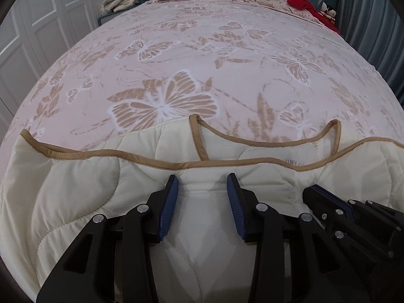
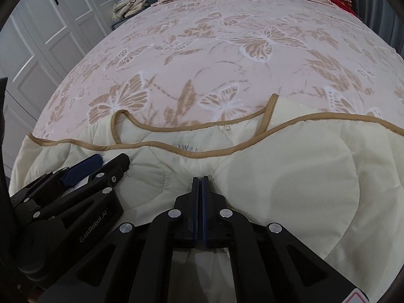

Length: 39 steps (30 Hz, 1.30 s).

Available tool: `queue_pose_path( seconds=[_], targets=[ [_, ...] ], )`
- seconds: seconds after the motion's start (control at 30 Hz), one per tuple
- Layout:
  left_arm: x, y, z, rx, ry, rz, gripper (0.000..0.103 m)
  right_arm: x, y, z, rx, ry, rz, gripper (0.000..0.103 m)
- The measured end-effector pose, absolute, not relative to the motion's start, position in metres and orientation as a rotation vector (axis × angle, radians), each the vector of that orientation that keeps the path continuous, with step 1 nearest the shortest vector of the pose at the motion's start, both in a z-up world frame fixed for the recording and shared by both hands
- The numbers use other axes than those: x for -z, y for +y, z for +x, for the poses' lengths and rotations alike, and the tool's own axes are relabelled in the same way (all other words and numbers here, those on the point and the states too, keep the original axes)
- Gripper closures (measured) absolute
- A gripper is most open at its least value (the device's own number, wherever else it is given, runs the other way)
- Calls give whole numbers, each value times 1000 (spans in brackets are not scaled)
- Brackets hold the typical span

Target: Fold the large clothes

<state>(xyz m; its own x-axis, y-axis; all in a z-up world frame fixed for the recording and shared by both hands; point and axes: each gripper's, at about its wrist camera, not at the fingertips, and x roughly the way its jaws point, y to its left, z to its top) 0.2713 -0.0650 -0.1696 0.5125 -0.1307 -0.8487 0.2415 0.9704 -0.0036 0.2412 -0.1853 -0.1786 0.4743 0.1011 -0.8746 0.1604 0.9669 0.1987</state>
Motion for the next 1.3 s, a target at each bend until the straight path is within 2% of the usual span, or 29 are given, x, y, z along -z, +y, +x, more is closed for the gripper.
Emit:
queue_pose_path(
  seconds=[0.63, 0.77, 0.83, 0.87, 0.9, 1.0, 1.13, 1.3],
  targets=[
    [178, -68, 273, 218, 958, 123, 63, 192, -190, 249, 34, 1030, 304, 103],
    [173, -62, 276, 259, 995, 78, 57, 187, -194, 256, 24, 1066, 329, 103],
    [152, -41, 276, 265, 1020, -19, 57, 165, -199, 256, 69, 1091, 326, 103],
    [136, -21, 271, 240, 1005, -83, 51, 141, -201, 245, 112, 1049, 313, 98],
    [118, 3, 261, 228, 982, -150, 38, 123, -203, 233, 99, 1012, 303, 91],
    [87, 72, 228, 191, 955, -275, 19, 81, -190, 188, 24, 980, 257, 91],
    [102, 155, 181, 115, 1037, -450, 15, 77, -162, 124, -85, 1023, 309, 92],
    [140, 196, 132, 73, 1106, -595, 15, 100, -132, 81, -103, 1101, 338, 92]
  ],
)
